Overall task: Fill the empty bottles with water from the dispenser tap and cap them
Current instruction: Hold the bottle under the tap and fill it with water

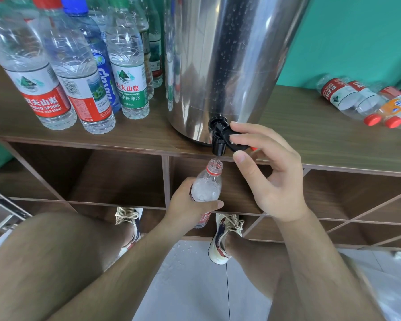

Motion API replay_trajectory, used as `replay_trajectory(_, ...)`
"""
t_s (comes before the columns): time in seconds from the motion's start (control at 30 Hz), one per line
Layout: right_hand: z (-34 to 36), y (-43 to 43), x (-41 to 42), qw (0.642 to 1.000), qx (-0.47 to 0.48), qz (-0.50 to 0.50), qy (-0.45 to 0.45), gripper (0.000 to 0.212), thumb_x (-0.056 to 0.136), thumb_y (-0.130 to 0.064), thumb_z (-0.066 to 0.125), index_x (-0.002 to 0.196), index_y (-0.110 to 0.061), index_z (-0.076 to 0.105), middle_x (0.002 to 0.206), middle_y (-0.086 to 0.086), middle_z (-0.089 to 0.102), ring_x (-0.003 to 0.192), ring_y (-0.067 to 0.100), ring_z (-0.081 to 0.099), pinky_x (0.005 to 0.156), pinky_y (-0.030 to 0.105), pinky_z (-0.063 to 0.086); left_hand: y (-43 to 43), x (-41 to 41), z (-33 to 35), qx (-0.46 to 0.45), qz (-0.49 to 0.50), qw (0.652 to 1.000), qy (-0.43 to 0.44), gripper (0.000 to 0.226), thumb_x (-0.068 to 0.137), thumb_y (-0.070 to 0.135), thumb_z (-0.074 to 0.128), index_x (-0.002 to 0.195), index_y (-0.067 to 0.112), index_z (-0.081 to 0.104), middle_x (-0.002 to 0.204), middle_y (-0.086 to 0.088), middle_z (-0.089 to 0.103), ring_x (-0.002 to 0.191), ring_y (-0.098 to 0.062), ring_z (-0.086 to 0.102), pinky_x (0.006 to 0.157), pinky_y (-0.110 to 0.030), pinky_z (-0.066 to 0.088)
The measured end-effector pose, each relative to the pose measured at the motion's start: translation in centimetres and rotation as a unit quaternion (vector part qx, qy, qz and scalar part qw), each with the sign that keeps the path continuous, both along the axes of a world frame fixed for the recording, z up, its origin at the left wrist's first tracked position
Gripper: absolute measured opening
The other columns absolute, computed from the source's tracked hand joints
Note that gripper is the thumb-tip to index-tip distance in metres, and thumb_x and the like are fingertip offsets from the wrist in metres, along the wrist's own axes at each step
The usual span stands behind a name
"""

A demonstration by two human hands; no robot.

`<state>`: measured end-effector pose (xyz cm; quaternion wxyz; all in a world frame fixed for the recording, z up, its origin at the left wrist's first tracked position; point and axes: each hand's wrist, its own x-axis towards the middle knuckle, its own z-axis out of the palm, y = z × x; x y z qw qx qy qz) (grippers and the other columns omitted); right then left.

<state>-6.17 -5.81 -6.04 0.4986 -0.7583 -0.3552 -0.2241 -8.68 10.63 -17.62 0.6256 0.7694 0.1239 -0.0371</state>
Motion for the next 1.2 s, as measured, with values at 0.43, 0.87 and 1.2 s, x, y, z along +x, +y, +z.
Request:
replay_trajectory(0.43,-0.09,0.00,0.08,1.000,-0.001,0.002,-0.001,0.018,0.097,-0.006,0.067,0.113,-0.001,0.073,0.131,0.011,0.069,0.120,0.020,0.066,0.079,0.021,0.051,-0.06,-0.01,0.18,-0.004,0.008,1.000,-0.008,0.061,0.077,0.031,0.090,0.119,0.039,0.047,0.101,0.025,0.055,0.090,0.002,0.056,0.059,-0.005,0.039)
replay_trajectory(0.87,-0.08,0.03,0.08,1.000,0.003,0.002,0.002,0.018,0.097,-0.007,0.066,0.112,-0.001,0.073,0.131,0.010,0.069,0.119,0.022,0.066,0.078,0.022,0.051,-0.61,0.14,0.06,-0.026,0.011,1.000,-0.011,0.061,0.077,0.030,0.090,0.120,0.040,0.048,0.105,0.023,0.056,0.094,0.001,0.057,0.066,-0.008,0.040)
replay_trajectory(1.2,-0.09,-0.03,0.08,1.000,0.002,0.005,0.001,0.019,0.098,-0.008,0.065,0.113,0.000,0.073,0.132,0.011,0.068,0.119,0.021,0.066,0.080,0.022,0.052,-0.63,0.13,-0.04,-0.019,0.020,1.000,-0.012,0.062,0.077,0.031,0.090,0.120,0.040,0.047,0.104,0.024,0.056,0.093,0.001,0.056,0.064,-0.008,0.039)
